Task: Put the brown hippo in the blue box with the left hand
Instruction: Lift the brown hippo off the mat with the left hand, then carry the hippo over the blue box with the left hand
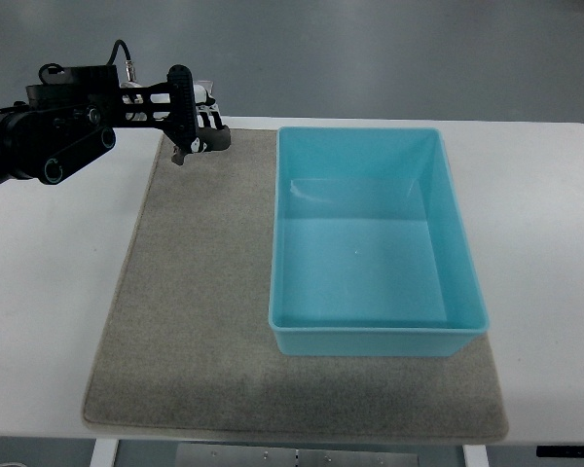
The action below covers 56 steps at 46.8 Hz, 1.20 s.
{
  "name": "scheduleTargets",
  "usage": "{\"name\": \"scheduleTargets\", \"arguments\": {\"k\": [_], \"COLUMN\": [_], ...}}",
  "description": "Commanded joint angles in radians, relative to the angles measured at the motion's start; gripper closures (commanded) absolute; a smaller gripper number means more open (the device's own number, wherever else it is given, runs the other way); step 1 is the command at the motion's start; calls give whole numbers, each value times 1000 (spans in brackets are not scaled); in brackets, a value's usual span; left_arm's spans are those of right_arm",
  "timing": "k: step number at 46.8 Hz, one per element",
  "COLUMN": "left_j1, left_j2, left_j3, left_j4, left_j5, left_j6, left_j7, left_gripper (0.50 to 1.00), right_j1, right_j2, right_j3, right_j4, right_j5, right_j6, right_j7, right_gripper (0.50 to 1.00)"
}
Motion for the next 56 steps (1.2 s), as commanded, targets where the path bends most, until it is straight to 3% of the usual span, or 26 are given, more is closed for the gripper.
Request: {"name": "scheduleTargets", "arguments": {"k": [1, 19, 30, 45, 56], "left_j1": [-20, -135, -209, -278, -264], "left_j2": [11, 120, 143, 115, 54], "left_j3": [0, -29, -89, -117, -112], "left_j4": [-13, -203, -343, -547, -614], "left_j5": [-1, 9, 10, 22, 94], "left_j6": [-1, -35, -110, -149, -149], "left_j7": [0, 0, 0, 4, 12], "left_gripper": [1000, 1000, 1000, 1000, 1000], "right_j1": [2, 2, 0, 2, 0], "right_j2": [0, 0, 0, 0, 0], "right_j3": [0, 0, 0, 0, 0], "right_j4": [1, -1, 1, -1, 1], "right_j5": [1, -1, 1, -1, -1], "right_j6": [0, 0, 0, 0, 0], "right_j7": [0, 0, 0, 0, 0], "right_gripper": [564, 564, 564, 564, 564]}}
